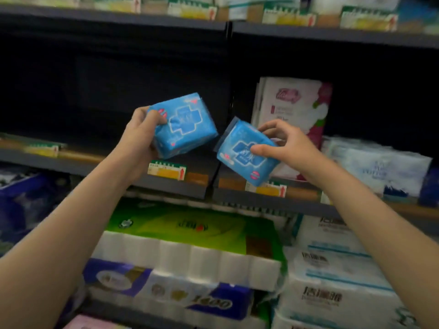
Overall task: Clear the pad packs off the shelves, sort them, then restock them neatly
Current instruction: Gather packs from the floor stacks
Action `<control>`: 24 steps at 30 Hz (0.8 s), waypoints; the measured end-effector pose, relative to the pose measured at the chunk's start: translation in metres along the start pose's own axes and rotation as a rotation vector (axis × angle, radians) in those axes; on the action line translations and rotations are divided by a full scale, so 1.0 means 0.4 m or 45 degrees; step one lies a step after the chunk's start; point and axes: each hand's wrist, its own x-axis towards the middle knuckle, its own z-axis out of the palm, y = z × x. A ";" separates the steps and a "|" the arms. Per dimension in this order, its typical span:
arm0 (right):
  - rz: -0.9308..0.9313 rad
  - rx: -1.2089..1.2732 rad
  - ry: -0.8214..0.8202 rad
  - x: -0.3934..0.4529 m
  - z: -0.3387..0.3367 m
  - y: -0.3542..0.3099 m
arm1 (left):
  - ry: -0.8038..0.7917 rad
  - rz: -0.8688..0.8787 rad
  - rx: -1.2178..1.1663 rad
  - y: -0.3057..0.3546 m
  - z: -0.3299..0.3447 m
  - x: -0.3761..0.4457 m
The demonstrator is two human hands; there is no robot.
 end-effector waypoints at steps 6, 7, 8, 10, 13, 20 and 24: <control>0.007 -0.038 -0.080 0.136 0.025 0.045 | -0.025 0.180 0.525 -0.001 -0.013 0.066; -0.022 -0.111 -0.095 0.164 0.037 0.051 | -0.038 0.178 0.548 -0.003 -0.018 0.077; -0.044 -0.183 -0.117 0.195 0.052 0.061 | -0.055 0.172 0.567 -0.008 -0.023 0.091; -0.092 -0.352 -0.168 0.252 0.079 0.082 | -0.086 0.168 0.615 -0.019 -0.030 0.113; -0.169 -0.661 -0.244 0.327 0.119 0.115 | -0.126 0.102 0.664 -0.034 -0.035 0.149; -0.258 -1.418 -0.282 0.418 0.189 0.244 | -0.191 -0.120 0.710 -0.120 -0.022 0.226; -0.478 -1.368 -0.025 0.393 0.113 0.249 | -0.289 -0.259 0.568 -0.165 0.019 0.271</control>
